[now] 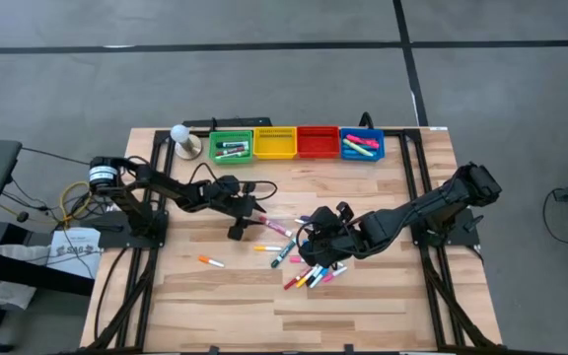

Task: Pick & Place Markers
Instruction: Put the pink marker pen into the green basket

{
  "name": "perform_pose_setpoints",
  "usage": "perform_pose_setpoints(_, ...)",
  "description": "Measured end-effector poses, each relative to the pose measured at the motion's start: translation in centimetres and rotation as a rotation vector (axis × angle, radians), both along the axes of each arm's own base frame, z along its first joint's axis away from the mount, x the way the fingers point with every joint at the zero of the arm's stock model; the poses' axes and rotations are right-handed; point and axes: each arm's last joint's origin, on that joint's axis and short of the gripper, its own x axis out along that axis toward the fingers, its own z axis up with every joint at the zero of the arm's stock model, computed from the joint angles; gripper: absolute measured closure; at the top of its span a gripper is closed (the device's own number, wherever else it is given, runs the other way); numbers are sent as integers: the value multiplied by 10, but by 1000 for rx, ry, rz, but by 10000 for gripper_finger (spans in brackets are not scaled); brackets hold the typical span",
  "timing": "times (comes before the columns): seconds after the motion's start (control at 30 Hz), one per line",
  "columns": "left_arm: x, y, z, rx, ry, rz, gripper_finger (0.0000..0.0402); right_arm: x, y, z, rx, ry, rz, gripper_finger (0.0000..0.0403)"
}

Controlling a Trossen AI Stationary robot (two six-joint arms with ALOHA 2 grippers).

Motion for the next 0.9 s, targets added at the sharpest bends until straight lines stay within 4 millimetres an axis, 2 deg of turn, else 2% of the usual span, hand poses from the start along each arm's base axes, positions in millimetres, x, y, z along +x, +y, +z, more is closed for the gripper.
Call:
perform_pose_setpoints(0.2, 0, 0, -1, 74, -12, -49, 221, 0, 0, 0, 0, 0, 0, 285)
perform_pose_setpoints(0.43, 1, 2, -6, 77, 7, -48, 229, 0, 0, 0, -1, 0, 0, 285)
perform_pose_setpoints(0.73, 22, 6, -22, 50, 47, -50, 233, 1, 0, 0, 11, -12, -10, 285)
perform_pose_setpoints(0.9, 22, 6, -28, -1, 71, -27, 249, 0, 2, 0, 22, -20, -18, 285)
